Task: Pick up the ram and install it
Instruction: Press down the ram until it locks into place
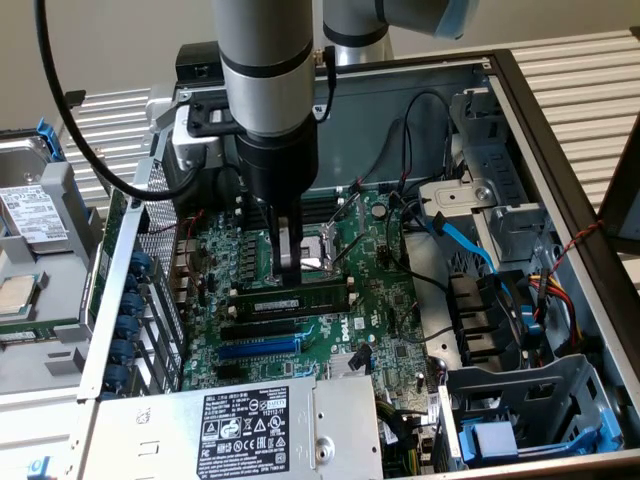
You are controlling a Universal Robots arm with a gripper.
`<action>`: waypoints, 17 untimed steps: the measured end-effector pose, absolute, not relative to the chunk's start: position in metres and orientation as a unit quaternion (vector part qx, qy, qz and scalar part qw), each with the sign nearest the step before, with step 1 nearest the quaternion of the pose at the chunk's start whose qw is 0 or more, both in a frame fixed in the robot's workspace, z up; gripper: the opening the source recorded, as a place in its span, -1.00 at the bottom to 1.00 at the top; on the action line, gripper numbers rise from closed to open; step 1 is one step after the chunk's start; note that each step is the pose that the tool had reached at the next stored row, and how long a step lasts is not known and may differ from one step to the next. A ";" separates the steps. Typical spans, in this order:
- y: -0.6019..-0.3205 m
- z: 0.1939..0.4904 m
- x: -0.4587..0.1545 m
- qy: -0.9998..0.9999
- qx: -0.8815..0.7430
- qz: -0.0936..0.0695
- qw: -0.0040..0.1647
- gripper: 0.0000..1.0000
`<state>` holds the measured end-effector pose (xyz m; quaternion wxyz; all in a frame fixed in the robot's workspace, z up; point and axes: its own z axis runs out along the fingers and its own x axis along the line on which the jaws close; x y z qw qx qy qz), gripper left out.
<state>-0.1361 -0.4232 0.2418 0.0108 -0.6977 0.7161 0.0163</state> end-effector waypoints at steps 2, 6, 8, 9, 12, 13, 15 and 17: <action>-0.422 0.239 -0.134 0.717 -0.697 0.017 0.010 -0.79; -0.421 0.238 -0.132 0.718 -0.695 0.023 0.004 -0.79; -0.421 0.238 -0.132 0.719 -0.695 0.026 0.001 -0.79; -0.421 0.238 -0.131 0.719 -0.695 0.027 0.000 -0.79; -0.421 0.237 -0.129 0.719 -0.695 0.026 -0.001 -0.79; -0.421 0.237 -0.129 0.719 -0.695 0.024 -0.002 -0.79; -0.421 0.237 -0.128 0.719 -0.695 0.020 -0.006 -0.79; -0.422 0.237 -0.128 0.719 -0.695 0.019 -0.007 -0.79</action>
